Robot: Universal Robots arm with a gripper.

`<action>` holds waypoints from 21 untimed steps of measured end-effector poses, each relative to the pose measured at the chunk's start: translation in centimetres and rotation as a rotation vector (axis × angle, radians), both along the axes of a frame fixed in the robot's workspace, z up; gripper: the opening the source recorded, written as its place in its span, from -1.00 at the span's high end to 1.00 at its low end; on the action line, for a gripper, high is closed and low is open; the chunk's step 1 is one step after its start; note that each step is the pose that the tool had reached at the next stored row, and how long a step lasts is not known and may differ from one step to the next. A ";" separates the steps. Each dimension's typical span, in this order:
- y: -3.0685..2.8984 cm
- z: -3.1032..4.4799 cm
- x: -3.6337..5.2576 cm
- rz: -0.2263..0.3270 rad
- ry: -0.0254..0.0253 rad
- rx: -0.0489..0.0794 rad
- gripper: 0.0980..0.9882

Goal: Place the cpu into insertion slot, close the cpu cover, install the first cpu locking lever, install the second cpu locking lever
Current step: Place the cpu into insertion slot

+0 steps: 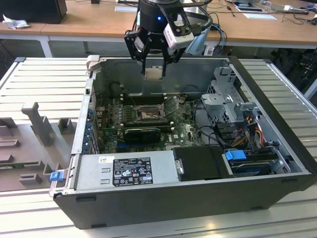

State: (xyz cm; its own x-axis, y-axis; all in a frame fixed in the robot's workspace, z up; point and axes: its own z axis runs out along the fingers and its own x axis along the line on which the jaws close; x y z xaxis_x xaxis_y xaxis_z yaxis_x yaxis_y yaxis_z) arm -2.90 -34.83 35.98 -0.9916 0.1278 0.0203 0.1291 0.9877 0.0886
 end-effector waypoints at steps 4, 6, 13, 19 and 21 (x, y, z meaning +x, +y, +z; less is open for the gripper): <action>0.00 -0.01 0.00 -0.025 -0.0001 0.000 0.03; 0.00 -0.02 0.00 -0.034 0.0000 0.000 0.03; 0.00 -0.02 0.00 -0.064 0.0000 0.000 0.03; 0.00 -0.04 0.00 -0.086 0.0000 0.000 0.03; 0.00 -0.04 0.00 -0.091 0.0000 0.000 0.03</action>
State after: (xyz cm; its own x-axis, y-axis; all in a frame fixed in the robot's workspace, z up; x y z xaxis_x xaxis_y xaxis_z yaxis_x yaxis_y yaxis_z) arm -2.90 -34.83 35.94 -0.9758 0.2177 0.0203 0.2187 0.9718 0.0886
